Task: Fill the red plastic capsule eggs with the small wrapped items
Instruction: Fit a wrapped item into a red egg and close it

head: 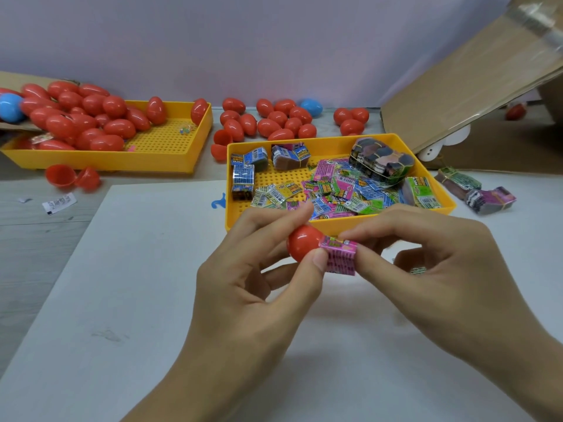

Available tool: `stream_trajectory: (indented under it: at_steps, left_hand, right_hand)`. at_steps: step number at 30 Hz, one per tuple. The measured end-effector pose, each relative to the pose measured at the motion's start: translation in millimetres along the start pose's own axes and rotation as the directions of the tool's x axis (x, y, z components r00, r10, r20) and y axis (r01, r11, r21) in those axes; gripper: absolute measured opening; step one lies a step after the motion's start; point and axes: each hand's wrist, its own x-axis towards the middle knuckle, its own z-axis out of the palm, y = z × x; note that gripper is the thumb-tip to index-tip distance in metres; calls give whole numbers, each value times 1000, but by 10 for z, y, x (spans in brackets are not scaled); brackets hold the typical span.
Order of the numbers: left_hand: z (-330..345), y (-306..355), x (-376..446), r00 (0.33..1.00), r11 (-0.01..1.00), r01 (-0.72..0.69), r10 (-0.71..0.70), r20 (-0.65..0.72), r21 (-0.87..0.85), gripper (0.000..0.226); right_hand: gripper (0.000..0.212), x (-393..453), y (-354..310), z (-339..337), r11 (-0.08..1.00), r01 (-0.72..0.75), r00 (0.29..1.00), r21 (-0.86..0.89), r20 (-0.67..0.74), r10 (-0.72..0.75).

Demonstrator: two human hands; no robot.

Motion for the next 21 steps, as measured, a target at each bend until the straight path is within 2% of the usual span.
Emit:
stream_trajectory:
  at_steps: [5,7,9,12,16,21]
  left_hand:
    - [15,-6,-4,998,999,-50,49,29,18,34]
    - [17,-7,2,997,997,-71,71,38,15,32]
    - [11,-13,8,996,996,-82,81,36,22,31]
    - [2,-26,6,995,995,-98,97,39,28,30]
    - [9,-24,7,992,991,-124,121,42,56,32]
    - [1,-37,4,986,979,-163,158,50,123,33]
  right_hand:
    - [10,-4,4,-20,992,47,998,-113,-29,-51]
    - [10,4,-1,-21,999,-36,999,-10,-37,35]
    - [10,25,-6,-37,976,-146,989,162,20,144]
    - [14,61,-9,-67,909,-276,957,312,176,230]
    - [16,90,-17,-78,805,-412,907,428,282,314]
    - [27,129,16,-130,587,-589,805,555,467,366]
